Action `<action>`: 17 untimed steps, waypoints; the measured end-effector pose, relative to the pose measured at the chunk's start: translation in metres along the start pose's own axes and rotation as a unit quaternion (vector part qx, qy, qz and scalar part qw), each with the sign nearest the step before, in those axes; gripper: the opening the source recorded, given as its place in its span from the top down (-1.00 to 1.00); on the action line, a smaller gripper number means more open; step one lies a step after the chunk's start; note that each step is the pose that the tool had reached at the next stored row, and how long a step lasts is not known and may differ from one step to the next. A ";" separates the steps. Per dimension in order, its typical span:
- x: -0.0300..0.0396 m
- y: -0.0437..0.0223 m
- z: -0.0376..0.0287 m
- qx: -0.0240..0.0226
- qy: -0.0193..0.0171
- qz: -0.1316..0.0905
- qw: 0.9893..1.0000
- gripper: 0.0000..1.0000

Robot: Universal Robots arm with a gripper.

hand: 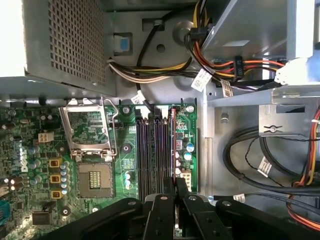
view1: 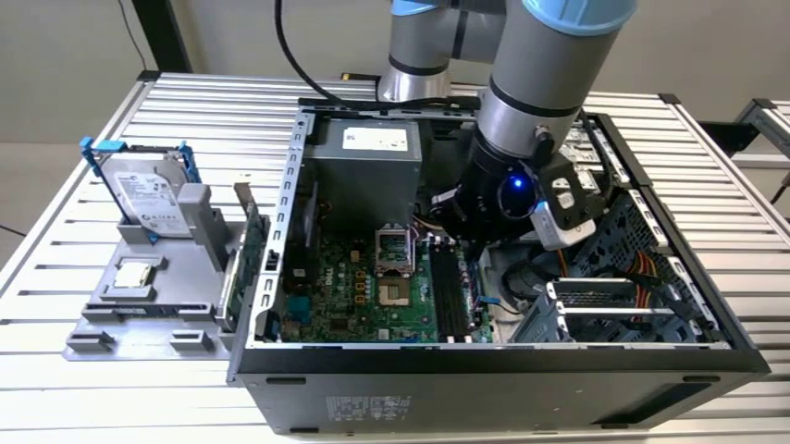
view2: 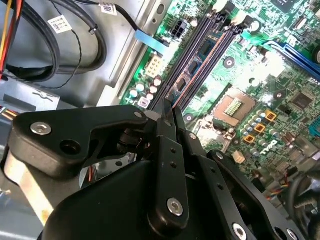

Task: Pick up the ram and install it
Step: 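Insert the ram into the slot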

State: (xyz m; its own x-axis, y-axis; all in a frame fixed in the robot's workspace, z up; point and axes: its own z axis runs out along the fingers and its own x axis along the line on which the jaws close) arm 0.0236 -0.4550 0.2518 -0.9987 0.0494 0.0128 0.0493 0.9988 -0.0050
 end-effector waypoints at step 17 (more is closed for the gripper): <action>-0.0008 -0.0006 0.0091 0.000 0.001 0.000 1.000 1.00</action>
State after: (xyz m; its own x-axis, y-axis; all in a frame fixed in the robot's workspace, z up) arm 0.0243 -0.4557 0.2427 -0.9987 0.0494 0.0143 0.0494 0.9988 -0.0050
